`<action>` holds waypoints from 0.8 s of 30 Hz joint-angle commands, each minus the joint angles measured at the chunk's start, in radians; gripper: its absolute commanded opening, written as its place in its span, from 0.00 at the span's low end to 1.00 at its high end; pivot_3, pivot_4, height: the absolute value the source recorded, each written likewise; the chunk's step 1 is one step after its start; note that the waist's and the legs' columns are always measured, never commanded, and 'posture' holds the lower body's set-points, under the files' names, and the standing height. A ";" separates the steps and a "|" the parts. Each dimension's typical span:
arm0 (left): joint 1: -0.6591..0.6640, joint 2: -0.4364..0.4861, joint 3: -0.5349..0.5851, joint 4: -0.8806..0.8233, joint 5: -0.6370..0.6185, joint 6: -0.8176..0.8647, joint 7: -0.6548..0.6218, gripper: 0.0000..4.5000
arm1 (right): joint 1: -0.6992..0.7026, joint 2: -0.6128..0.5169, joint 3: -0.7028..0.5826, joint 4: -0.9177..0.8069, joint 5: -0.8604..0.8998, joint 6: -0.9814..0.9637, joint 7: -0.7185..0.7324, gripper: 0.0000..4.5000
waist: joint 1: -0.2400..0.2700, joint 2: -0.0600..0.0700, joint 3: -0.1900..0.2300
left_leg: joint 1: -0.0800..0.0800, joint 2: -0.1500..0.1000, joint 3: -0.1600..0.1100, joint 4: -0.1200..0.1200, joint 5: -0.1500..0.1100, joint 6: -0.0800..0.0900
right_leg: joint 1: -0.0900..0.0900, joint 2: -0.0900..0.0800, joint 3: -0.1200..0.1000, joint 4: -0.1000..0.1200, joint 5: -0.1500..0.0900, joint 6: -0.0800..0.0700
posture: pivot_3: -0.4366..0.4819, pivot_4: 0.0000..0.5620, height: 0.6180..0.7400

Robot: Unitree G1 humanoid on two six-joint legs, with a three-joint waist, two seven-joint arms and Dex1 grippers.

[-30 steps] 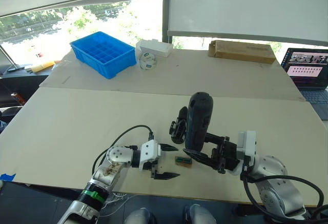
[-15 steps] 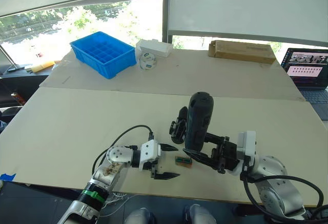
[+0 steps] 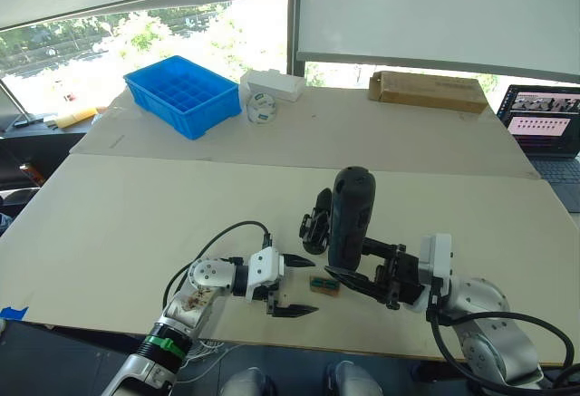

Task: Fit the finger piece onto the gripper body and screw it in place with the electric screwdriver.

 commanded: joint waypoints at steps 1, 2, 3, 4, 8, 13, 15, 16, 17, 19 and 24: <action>0.023 -0.004 -0.029 0.041 0.022 0.013 0.004 1.00 | -0.037 0.012 -0.048 -0.059 0.064 -0.014 -0.020 0.43 | 0.000 0.000 0.000 | 0.000 0.000 0.000 0.000 0.000 0.000 | 0.000 0.000 0.000 0.000 0.000 0.000 | 0.48 0.27 1.00; 0.023 -0.004 -0.029 0.041 0.022 0.013 0.003 1.00 | -0.043 0.012 -0.052 -0.059 0.067 -0.014 -0.025 0.43 | 0.000 0.000 0.000 | 0.000 0.000 0.000 0.000 0.000 0.000 | 0.000 0.000 0.000 0.000 0.000 0.000 | 0.48 0.27 1.00; 0.023 -0.004 -0.029 0.041 0.022 0.013 0.003 1.00 | -0.047 0.011 -0.053 -0.058 0.069 -0.014 -0.026 0.43 | 0.000 0.000 0.000 | 0.000 0.000 0.000 0.000 0.000 0.000 | 0.000 0.000 0.000 0.000 0.000 0.000 | 0.48 0.27 1.00; 0.023 -0.005 -0.029 0.042 0.021 0.013 0.003 1.00 | -0.049 0.010 -0.053 -0.058 0.070 -0.014 -0.027 0.43 | 0.000 0.000 0.000 | 0.000 0.000 0.000 0.000 0.000 0.000 | 0.000 0.000 0.000 0.000 0.000 0.000 | 0.48 0.27 1.00; 0.025 -0.007 -0.032 0.040 0.022 0.012 0.002 1.00 | -0.047 0.012 -0.048 -0.054 0.061 -0.018 -0.023 0.43 | 0.001 0.000 0.000 | 0.000 0.000 0.000 0.000 0.000 0.000 | 0.000 0.000 0.000 0.000 0.000 0.000 | 0.48 0.27 1.00; 0.024 -0.008 -0.031 0.043 0.022 0.011 0.003 1.00 | -0.027 0.009 -0.036 -0.036 0.039 -0.032 -0.005 0.43 | 0.001 0.000 0.000 | 0.000 0.000 0.000 0.000 0.000 0.000 | 0.000 0.000 0.000 0.000 0.000 0.000 | 0.48 0.27 1.00; 0.024 -0.008 -0.031 0.045 0.023 0.011 0.004 1.00 | -0.021 0.009 -0.033 -0.028 0.032 -0.039 0.004 0.43 | 0.001 0.000 0.000 | 0.000 0.000 0.000 0.000 0.000 0.000 | 0.000 0.000 0.000 0.000 0.000 0.000 | 0.48 0.27 1.00; 0.026 -0.007 -0.031 0.043 0.023 0.011 0.004 1.00 | -0.019 0.009 -0.033 -0.029 0.030 -0.039 0.006 0.43 | 0.000 0.000 0.000 | 0.000 0.000 0.000 0.000 0.000 0.000 | 0.000 0.000 0.000 0.000 0.000 0.000 | 0.48 0.27 1.00; 0.027 -0.007 -0.032 0.042 0.023 0.011 0.004 1.00 | -0.018 0.010 -0.034 -0.029 0.029 -0.040 0.007 0.43 | 0.000 0.000 0.000 | 0.000 0.000 0.000 0.000 0.000 0.000 | 0.000 0.000 0.000 0.000 0.000 0.000 | 0.48 0.27 1.00; 0.028 -0.006 -0.032 0.040 0.023 0.012 0.004 1.00 | -0.019 0.011 -0.034 -0.030 0.028 -0.038 0.008 0.43 | 0.000 0.000 0.000 | 0.000 0.000 0.000 0.000 0.000 0.000 | 0.000 0.000 0.000 0.000 0.000 0.000 | 0.48 0.27 1.00; 0.030 -0.005 -0.035 0.039 0.023 0.011 0.000 1.00 | -0.020 0.013 -0.033 -0.036 0.029 -0.037 0.006 0.43 | 0.000 0.000 0.000 | 0.000 0.000 0.000 0.000 0.000 0.001 | 0.000 0.000 0.000 -0.001 0.000 0.000 | 0.48 0.27 1.00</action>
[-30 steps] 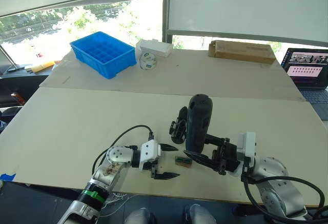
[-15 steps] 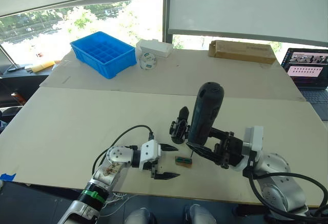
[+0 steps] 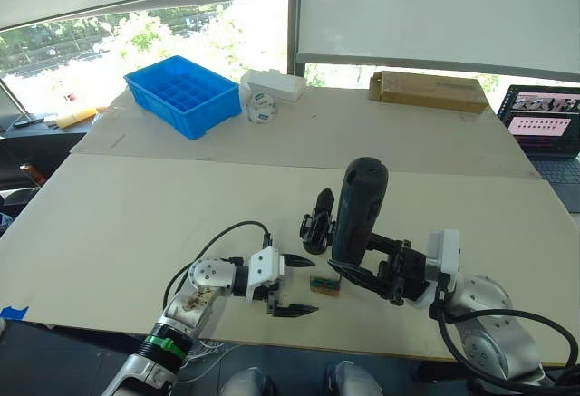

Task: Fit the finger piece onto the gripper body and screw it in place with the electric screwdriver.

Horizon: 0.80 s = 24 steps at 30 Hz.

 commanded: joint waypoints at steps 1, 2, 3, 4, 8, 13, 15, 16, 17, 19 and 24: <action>0.031 -0.002 -0.035 0.036 0.023 0.011 -0.002 1.00 | -0.011 0.006 -0.009 -0.040 0.013 -0.036 0.005 0.43 | 0.000 0.000 0.000 | 0.000 0.000 0.000 0.000 0.000 0.000 | 0.000 0.000 0.000 0.000 0.000 0.000 | 0.48 0.27 1.00; 0.032 -0.002 -0.036 0.035 0.023 0.010 -0.002 1.00 | -0.010 0.006 -0.008 -0.042 0.014 -0.036 0.005 0.43 | 0.000 0.000 0.000 | 0.000 0.000 0.000 0.000 0.000 0.000 | 0.000 0.000 0.000 0.000 0.000 0.000 | 0.48 0.27 1.00; 0.033 -0.001 -0.036 0.034 0.023 0.010 -0.003 1.00 | -0.009 0.006 -0.008 -0.043 0.015 -0.035 0.006 0.43 | 0.000 0.000 0.000 | 0.000 0.000 0.000 0.000 0.000 0.000 | 0.000 0.000 0.000 0.000 0.000 0.000 | 0.48 0.27 1.00; 0.034 -0.001 -0.037 0.033 0.023 0.010 -0.004 1.00 | -0.009 0.007 -0.008 -0.044 0.016 -0.034 0.006 0.43 | 0.000 0.000 0.000 | 0.000 0.000 0.000 0.000 0.000 0.000 | 0.000 0.000 0.000 0.000 0.000 0.000 | 0.48 0.27 1.00; 0.035 0.000 -0.038 0.029 0.022 0.011 -0.006 1.00 | -0.010 0.007 -0.006 -0.040 0.014 -0.037 0.011 0.43 | 0.000 0.000 0.000 | 0.000 0.000 0.000 0.000 0.000 0.000 | 0.000 0.000 0.000 0.000 0.000 0.000 | 0.48 0.27 1.00; 0.037 -0.001 -0.039 0.024 0.022 0.014 -0.005 1.00 | -0.020 0.010 -0.010 -0.038 0.014 -0.037 0.006 0.43 | 0.000 0.000 0.000 | 0.000 0.000 0.000 0.000 0.000 0.000 | 0.000 0.000 0.000 0.000 0.000 0.000 | 0.48 0.27 1.00; 0.037 -0.002 -0.039 0.022 0.022 0.016 -0.004 1.00 | -0.021 0.011 -0.009 -0.039 0.014 -0.036 0.007 0.43 | 0.000 0.000 0.000 | 0.000 0.000 0.000 0.000 0.000 0.000 | 0.000 0.000 0.000 0.000 0.000 0.000 | 0.48 0.27 1.00; 0.037 -0.003 -0.039 0.022 0.021 0.017 -0.003 1.00 | -0.021 0.011 -0.009 -0.039 0.014 -0.036 0.007 0.43 | 0.000 0.000 0.000 | 0.000 0.000 0.000 0.000 0.000 0.000 | 0.000 0.000 0.000 0.000 0.000 0.000 | 0.48 0.27 1.00; 0.037 -0.003 -0.039 0.020 0.021 0.020 -0.002 1.00 | -0.020 0.011 -0.009 -0.041 0.015 -0.034 0.007 0.43 | 0.000 0.000 0.000 | 0.000 0.000 0.000 0.000 0.000 0.000 | 0.000 0.000 0.000 0.000 0.000 0.000 | 0.48 0.27 1.00; 0.038 -0.004 -0.040 0.017 0.020 0.024 -0.002 1.00 | -0.020 0.011 -0.009 -0.043 0.016 -0.032 0.005 0.43 | 0.000 0.000 0.000 | 0.000 0.000 0.000 0.000 0.000 0.000 | 0.000 0.000 0.000 0.000 0.000 0.000 | 0.48 0.27 1.00; 0.039 -0.004 -0.041 0.008 0.019 0.031 0.000 1.00 | -0.019 0.010 -0.009 -0.045 0.012 -0.031 0.000 0.43 | 0.000 0.000 0.000 | 0.000 0.000 0.000 0.000 0.000 0.000 | 0.000 0.000 0.000 0.000 0.000 0.000 | 0.48 0.27 1.00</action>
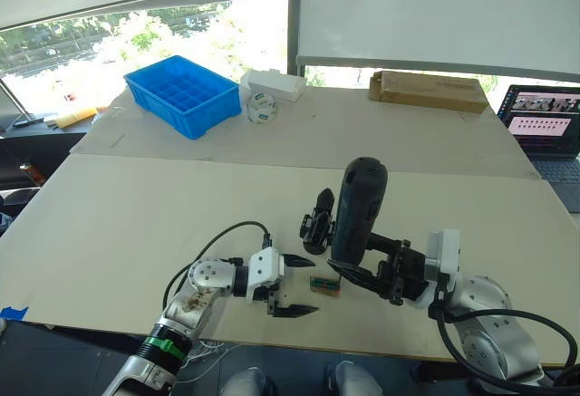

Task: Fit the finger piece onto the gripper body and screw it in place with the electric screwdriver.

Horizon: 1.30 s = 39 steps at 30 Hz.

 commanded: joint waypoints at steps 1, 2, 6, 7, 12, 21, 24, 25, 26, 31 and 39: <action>0.032 -0.005 -0.041 0.025 0.019 0.027 -0.003 1.00 | -0.017 0.005 -0.010 -0.045 0.015 -0.031 -0.001 0.43 | 0.000 0.000 0.000 | 0.000 0.000 0.000 0.000 0.000 0.000 | 0.000 0.000 0.000 0.000 0.000 0.000 | 0.48 0.27 1.00; 0.032 -0.005 -0.041 0.024 0.019 0.027 -0.003 1.00 | -0.017 0.006 -0.010 -0.045 0.015 -0.031 -0.002 0.43 | 0.000 0.000 0.000 | 0.000 0.000 0.000 0.000 0.000 0.000 | 0.000 0.000 0.000 0.000 0.000 0.000 | 0.48 0.27 1.00; 0.032 -0.005 -0.041 0.023 0.019 0.028 -0.003 1.00 | -0.020 0.007 -0.010 -0.045 0.014 -0.030 -0.007 0.43 | 0.000 0.000 0.000 | 0.000 0.000 0.000 0.000 0.000 0.000 | 0.000 0.000 0.000 0.000 0.000 0.000 | 0.48 0.27 1.00; 0.031 -0.005 -0.041 0.022 0.019 0.029 -0.003 1.00 | -0.021 0.007 -0.009 -0.044 0.012 -0.031 -0.008 0.43 | 0.000 0.000 0.000 | 0.000 0.000 0.000 0.000 0.000 0.000 | 0.000 0.000 0.000 0.000 0.000 0.000 | 0.48 0.27 1.00; 0.030 -0.005 -0.040 0.023 0.018 0.031 -0.002 1.00 | -0.028 0.009 -0.004 -0.038 0.004 -0.031 -0.011 0.43 | 0.000 0.000 0.000 | 0.000 0.000 0.000 0.000 0.000 0.000 | 0.000 0.000 0.000 0.000 0.000 0.000 | 0.48 0.27 1.00; 0.034 -0.003 -0.039 0.018 0.017 0.035 0.001 1.00 | -0.034 0.015 0.004 -0.035 -0.003 -0.029 -0.016 0.43 | 0.000 0.000 0.000 | 0.000 0.000 0.000 0.000 0.000 0.000 | 0.000 0.000 0.000 0.000 0.000 0.000 | 0.48 0.27 1.00; 0.034 -0.002 -0.039 0.020 0.017 0.035 0.001 1.00 | -0.031 0.014 0.005 -0.034 -0.004 -0.028 -0.013 0.43 | 0.000 0.000 0.000 | 0.000 0.000 0.000 0.000 0.000 0.000 | 0.000 0.000 0.000 0.000 0.000 0.000 | 0.48 0.27 1.00; 0.033 -0.002 -0.039 0.020 0.018 0.034 0.001 1.00 | -0.030 0.014 0.005 -0.034 -0.004 -0.028 -0.013 0.43 | 0.000 0.000 0.000 | 0.000 0.000 0.000 0.000 0.000 0.000 | 0.000 0.000 0.000 0.000 0.000 0.000 | 0.48 0.27 1.00; 0.034 -0.001 -0.038 0.019 0.017 0.034 0.001 1.00 | -0.030 0.014 0.006 -0.035 -0.005 -0.027 -0.014 0.43 | 0.000 0.000 0.000 | 0.000 0.000 0.000 0.000 0.000 0.000 | 0.000 0.000 0.000 0.000 0.000 0.000 | 0.48 0.27 1.00; 0.034 0.000 -0.038 0.014 0.015 0.039 0.001 1.00 | -0.031 0.014 0.009 -0.031 -0.011 -0.029 -0.015 0.43 | 0.000 0.000 0.000 | 0.000 0.000 0.000 0.000 0.000 0.000 | 0.000 0.000 0.000 0.000 0.000 0.000 | 0.48 0.27 1.00; 0.038 0.002 -0.038 -0.006 0.014 0.058 0.004 1.00 | -0.024 0.008 0.000 -0.037 -0.003 -0.027 -0.014 0.43 | -0.001 0.000 0.000 | -0.001 0.000 0.000 0.000 0.000 0.000 | 0.000 0.000 0.000 0.000 0.000 0.000 | 0.48 0.27 1.00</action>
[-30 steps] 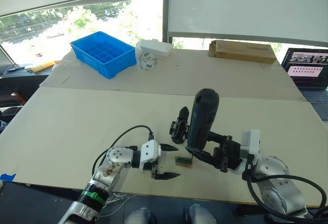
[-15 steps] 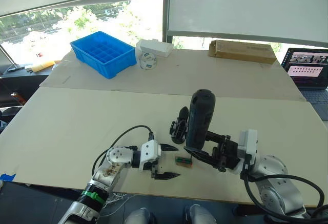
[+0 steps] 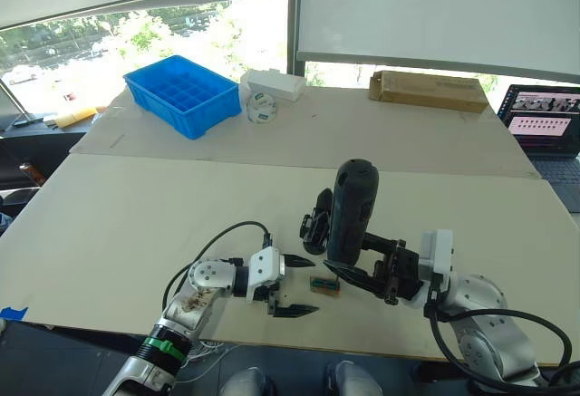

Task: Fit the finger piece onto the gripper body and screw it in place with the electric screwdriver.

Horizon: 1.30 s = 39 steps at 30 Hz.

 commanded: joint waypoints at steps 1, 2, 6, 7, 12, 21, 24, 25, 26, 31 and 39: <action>0.033 0.000 -0.038 0.014 0.014 0.025 -0.004 1.00 | -0.016 0.000 -0.024 -0.037 0.023 -0.026 -0.003 0.43 | 0.000 0.000 0.000 | 0.000 0.000 0.000 0.000 0.000 0.000 | 0.000 0.000 0.000 0.000 0.000 0.000 | 0.48 0.27 1.00; 0.033 -0.001 -0.038 0.013 0.014 0.026 -0.004 1.00 | -0.017 -0.001 -0.026 -0.036 0.024 -0.026 -0.003 0.43 | 0.000 0.000 0.000 | 0.000 0.000 0.000 0.000 0.000 0.000 | 0.000 0.000 0.000 0.000 0.000 0.000 | 0.48 0.27 1.00; 0.039 -0.001 -0.040 0.009 0.015 0.025 -0.003 1.00 | -0.015 -0.004 -0.031 -0.040 0.030 -0.026 -0.001 0.43 | 0.000 0.000 0.000 | 0.000 0.000 0.000 0.000 0.000 0.000 | 0.000 0.000 0.000 0.000 0.000 0.000 | 0.48 0.27 1.00; 0.039 -0.002 -0.040 0.011 0.015 0.024 -0.003 1.00 | -0.016 -0.004 -0.032 -0.040 0.033 -0.026 0.000 0.43 | 0.000 0.000 0.000 | 0.000 0.000 0.000 0.000 0.000 0.000 | 0.000 0.000 0.000 0.000 0.000 0.000 | 0.48 0.27 1.00; 0.042 -0.004 -0.042 0.017 0.018 0.017 -0.003 1.00 | -0.010 -0.003 -0.033 -0.043 0.037 -0.028 0.003 0.43 | 0.000 0.000 0.000 | 0.000 0.000 0.000 0.000 0.000 0.000 | 0.000 0.000 0.000 0.000 0.000 0.000 | 0.48 0.27 1.00; 0.038 -0.003 -0.038 0.039 0.019 0.003 -0.007 1.00 | -0.003 -0.005 -0.044 -0.040 0.041 -0.027 0.007 0.43 | 0.000 0.000 0.000 | 0.000 0.000 0.000 0.000 0.000 0.000 | 0.000 0.000 0.000 0.000 0.000 0.000 | 0.48 0.27 1.00; 0.041 -0.001 -0.039 0.033 0.018 0.006 -0.007 1.00 | -0.003 -0.004 -0.045 -0.040 0.043 -0.025 0.007 0.43 | 0.000 0.000 0.000 | 0.000 0.000 0.000 0.000 0.000 0.000 | 0.000 0.000 0.000 0.000 0.000 0.000 | 0.48 0.27 1.00; 0.042 -0.001 -0.039 0.029 0.017 0.008 -0.006 1.00 | -0.003 -0.004 -0.045 -0.041 0.045 -0.025 0.009 0.43 | 0.000 0.000 0.000 | 0.000 0.000 0.000 0.000 0.000 0.000 | 0.000 0.000 0.000 0.000 0.000 0.000 | 0.48 0.27 1.00; 0.043 -0.001 -0.040 0.025 0.017 0.010 -0.005 1.00 | -0.002 -0.003 -0.046 -0.041 0.046 -0.025 0.010 0.43 | 0.000 0.000 0.000 | 0.000 0.000 0.000 0.000 0.000 0.000 | 0.000 0.000 0.000 0.000 0.000 0.000 | 0.48 0.27 1.00; 0.045 -0.003 -0.041 0.015 0.016 0.018 -0.002 1.00 | 0.007 0.000 -0.046 -0.035 0.045 -0.032 0.019 0.43 | 0.000 0.000 0.000 | 0.000 0.000 0.000 0.000 0.000 0.000 | 0.000 0.000 0.000 0.000 0.000 0.000 | 0.48 0.27 1.00; 0.041 -0.004 -0.042 0.013 0.016 0.024 -0.003 1.00 | 0.030 -0.005 -0.039 -0.033 0.047 -0.019 0.035 0.43 | 0.000 0.000 0.000 | 0.000 0.000 0.000 0.000 0.000 0.000 | 0.000 0.000 0.000 0.000 0.000 0.000 | 0.48 0.27 1.00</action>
